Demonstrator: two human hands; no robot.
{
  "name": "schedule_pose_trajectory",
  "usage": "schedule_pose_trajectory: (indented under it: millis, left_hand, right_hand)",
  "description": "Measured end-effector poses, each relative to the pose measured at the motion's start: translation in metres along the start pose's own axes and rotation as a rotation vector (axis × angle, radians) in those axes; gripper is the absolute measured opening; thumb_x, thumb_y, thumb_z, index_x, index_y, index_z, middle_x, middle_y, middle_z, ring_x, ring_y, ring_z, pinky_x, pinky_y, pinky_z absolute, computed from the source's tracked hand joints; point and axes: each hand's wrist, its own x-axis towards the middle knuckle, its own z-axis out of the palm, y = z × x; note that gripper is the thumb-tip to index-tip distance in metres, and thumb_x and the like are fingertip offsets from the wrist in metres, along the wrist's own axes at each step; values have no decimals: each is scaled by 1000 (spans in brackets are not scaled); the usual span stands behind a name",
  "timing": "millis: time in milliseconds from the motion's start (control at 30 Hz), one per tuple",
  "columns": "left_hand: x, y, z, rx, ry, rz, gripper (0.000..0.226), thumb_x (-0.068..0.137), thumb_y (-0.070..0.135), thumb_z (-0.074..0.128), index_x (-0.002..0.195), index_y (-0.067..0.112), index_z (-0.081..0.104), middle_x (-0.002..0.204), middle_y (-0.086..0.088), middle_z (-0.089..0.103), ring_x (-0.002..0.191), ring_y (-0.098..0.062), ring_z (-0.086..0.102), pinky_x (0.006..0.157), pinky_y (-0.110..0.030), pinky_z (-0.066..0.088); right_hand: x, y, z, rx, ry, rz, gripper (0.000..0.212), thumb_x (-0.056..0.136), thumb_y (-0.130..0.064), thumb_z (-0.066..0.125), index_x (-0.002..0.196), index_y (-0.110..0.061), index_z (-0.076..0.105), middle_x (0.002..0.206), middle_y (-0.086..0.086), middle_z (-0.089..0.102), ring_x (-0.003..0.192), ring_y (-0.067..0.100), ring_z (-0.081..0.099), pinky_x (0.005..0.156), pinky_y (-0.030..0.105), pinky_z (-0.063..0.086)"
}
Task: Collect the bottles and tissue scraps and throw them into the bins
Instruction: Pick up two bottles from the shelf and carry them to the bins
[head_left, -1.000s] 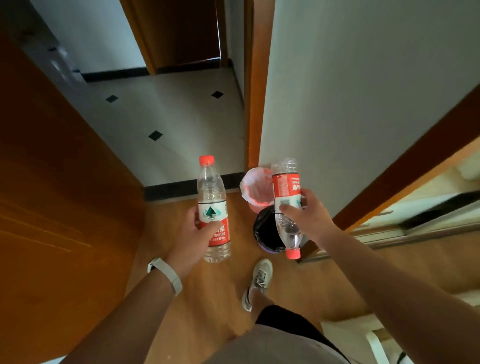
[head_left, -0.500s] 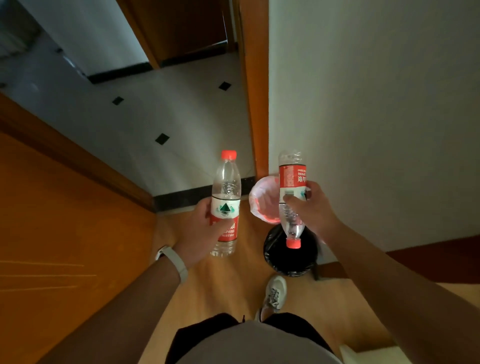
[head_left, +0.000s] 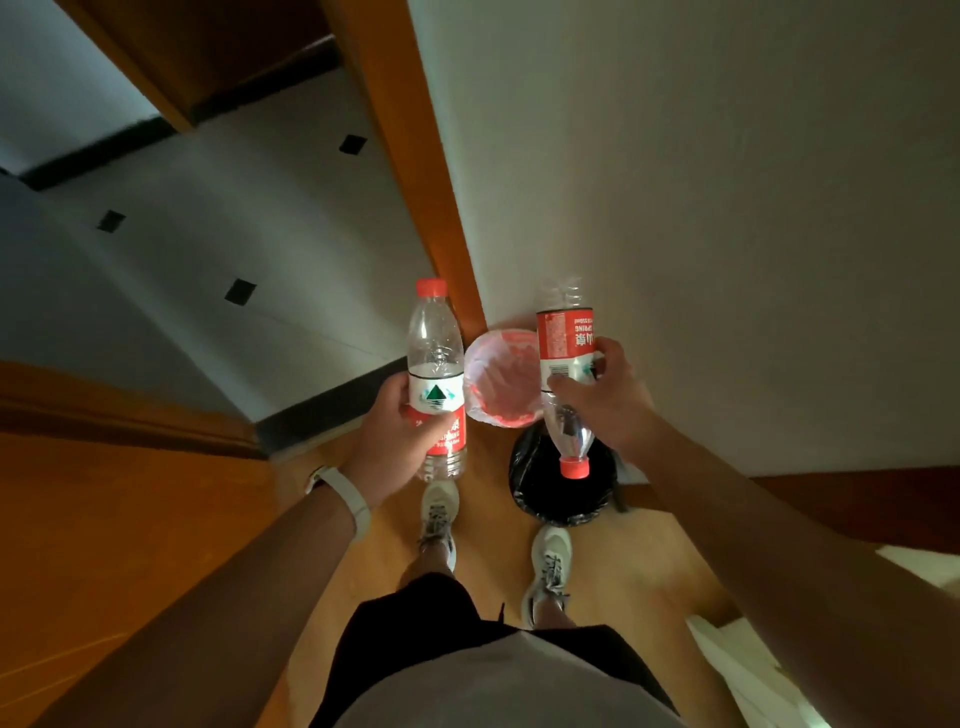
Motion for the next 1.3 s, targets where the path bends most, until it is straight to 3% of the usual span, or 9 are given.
schedule_pose_trajectory:
  millis: [133, 367, 500, 700, 833, 933, 1067, 1200, 1300]
  left_hand:
    - [50, -17, 8, 24, -103, -15, 57, 77, 20, 80, 126, 26, 52, 114, 7, 66, 104, -11, 65, 81, -27, 56]
    - [151, -54, 7, 86, -201, -73, 64, 69, 33, 83, 125, 31, 52, 116, 8, 66, 105, -11, 64, 89, -42, 56]
    - [212, -81, 12, 120, -285, -83, 68, 71, 36, 83, 130, 30, 49, 118, 9, 64, 108, -12, 62, 90, -42, 55]
    - [295, -138, 33, 208, -363, -53, 67, 75, 26, 82, 130, 27, 45, 117, 8, 62, 106, -10, 61, 85, -30, 55]
    - [339, -191, 62, 270, -391, -43, 66, 72, 29, 82, 126, 25, 44, 115, 6, 61, 104, -11, 62, 83, -31, 57]
    - [370, -234, 87, 318, -395, 3, 71, 68, 35, 83, 126, 26, 43, 116, 6, 60, 105, -11, 61, 84, -34, 58]
    - [407, -282, 116, 390, -403, 49, 75, 71, 31, 82, 131, 23, 38, 119, 6, 57, 105, -10, 59, 78, -22, 53]
    - [437, -318, 148, 451, -434, 75, 66, 74, 23, 81, 125, 20, 40, 108, 9, 58, 96, -4, 59, 72, -16, 49]
    - [457, -344, 170, 489, -466, 71, 63, 73, 16, 79, 121, 21, 39, 105, 7, 60, 96, -9, 62, 76, -19, 53]
  right_hand:
    - [24, 10, 8, 47, 58, 90, 65, 79, -34, 75, 133, -29, 39, 99, -13, 58, 88, 11, 64, 78, 33, 54]
    - [78, 26, 45, 98, 153, 249, 55, 80, -27, 75, 127, -27, 46, 91, -19, 57, 80, -3, 59, 66, 23, 50]
    - [121, 43, 73, 98, 202, 286, 55, 80, -28, 76, 126, -28, 46, 91, -19, 59, 82, -1, 61, 73, 28, 54]
    - [191, 89, 121, 102, 249, 294, 46, 80, -29, 76, 115, -33, 47, 90, -17, 59, 74, -7, 59, 59, 13, 43]
    - [240, 135, 159, 134, 304, 272, 47, 77, -28, 78, 113, -34, 46, 91, -17, 59, 70, -13, 57, 51, 4, 40]
    - [275, 180, 187, 156, 328, 253, 60, 73, -29, 81, 121, -30, 45, 97, -15, 62, 78, -9, 61, 58, 7, 44]
    - [313, 242, 222, 135, 347, 237, 67, 66, -28, 85, 118, -32, 43, 103, -11, 62, 87, 0, 63, 76, 24, 55]
    - [344, 289, 250, 96, 319, 216, 68, 65, -28, 85, 118, -30, 42, 100, -12, 61, 87, -1, 62, 79, 26, 55]
    - [364, 316, 269, 57, 323, 212, 73, 64, -40, 83, 124, -28, 43, 106, -11, 62, 91, 3, 63, 80, 29, 56]
